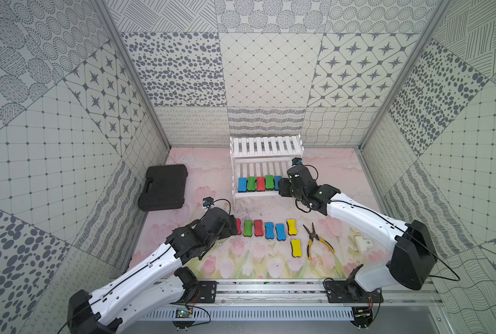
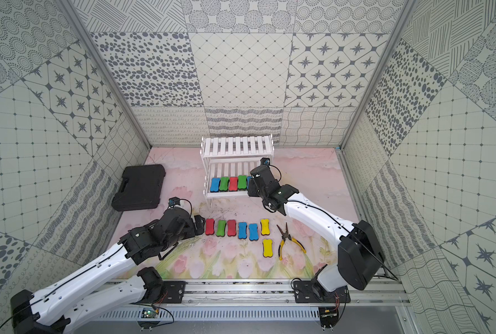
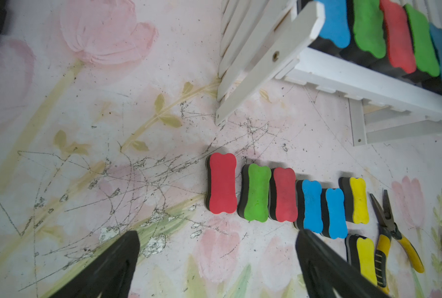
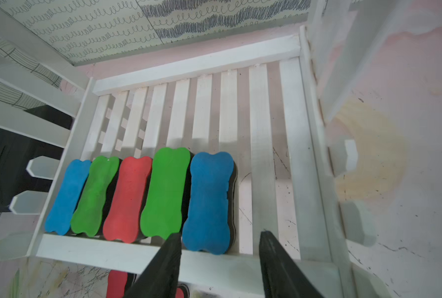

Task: Remove the whiteboard erasers from the shelf
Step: Pick up the whiteboard eraser from the shelf.

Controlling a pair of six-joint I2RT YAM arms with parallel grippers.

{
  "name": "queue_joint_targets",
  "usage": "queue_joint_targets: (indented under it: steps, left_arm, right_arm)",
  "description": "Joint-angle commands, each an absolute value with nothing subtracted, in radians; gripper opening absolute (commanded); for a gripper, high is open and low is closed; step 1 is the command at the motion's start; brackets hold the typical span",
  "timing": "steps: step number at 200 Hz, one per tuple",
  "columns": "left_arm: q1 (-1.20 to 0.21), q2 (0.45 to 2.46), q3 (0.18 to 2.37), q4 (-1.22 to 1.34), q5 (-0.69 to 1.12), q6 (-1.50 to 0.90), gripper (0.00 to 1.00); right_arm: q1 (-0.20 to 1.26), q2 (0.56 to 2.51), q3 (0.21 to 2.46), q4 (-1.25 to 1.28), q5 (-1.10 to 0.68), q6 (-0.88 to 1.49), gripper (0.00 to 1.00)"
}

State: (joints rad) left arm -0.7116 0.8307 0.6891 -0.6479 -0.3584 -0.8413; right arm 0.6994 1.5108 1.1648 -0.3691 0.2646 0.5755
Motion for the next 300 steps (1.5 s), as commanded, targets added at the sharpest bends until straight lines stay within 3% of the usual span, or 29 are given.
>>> queue_joint_targets:
  steps: [1, 136, 300]
  left_arm:
    - [-0.707, 0.823, 0.703, -0.674, -0.347, -0.85, 0.99]
    - [-0.704, 0.834, 0.695, -0.665, -0.345, -0.856, 0.99]
    - [-0.696, 0.842, 0.696, -0.661, -0.342, -0.847, 1.0]
  right_arm:
    - [0.686, 1.544, 1.199, -0.318, 0.222, 0.54, 0.56]
    - [0.666, 1.636, 1.259, -0.316, 0.233, 0.516, 0.54]
    - [0.614, 1.599, 1.222, -0.347, 0.224, 0.507, 0.49]
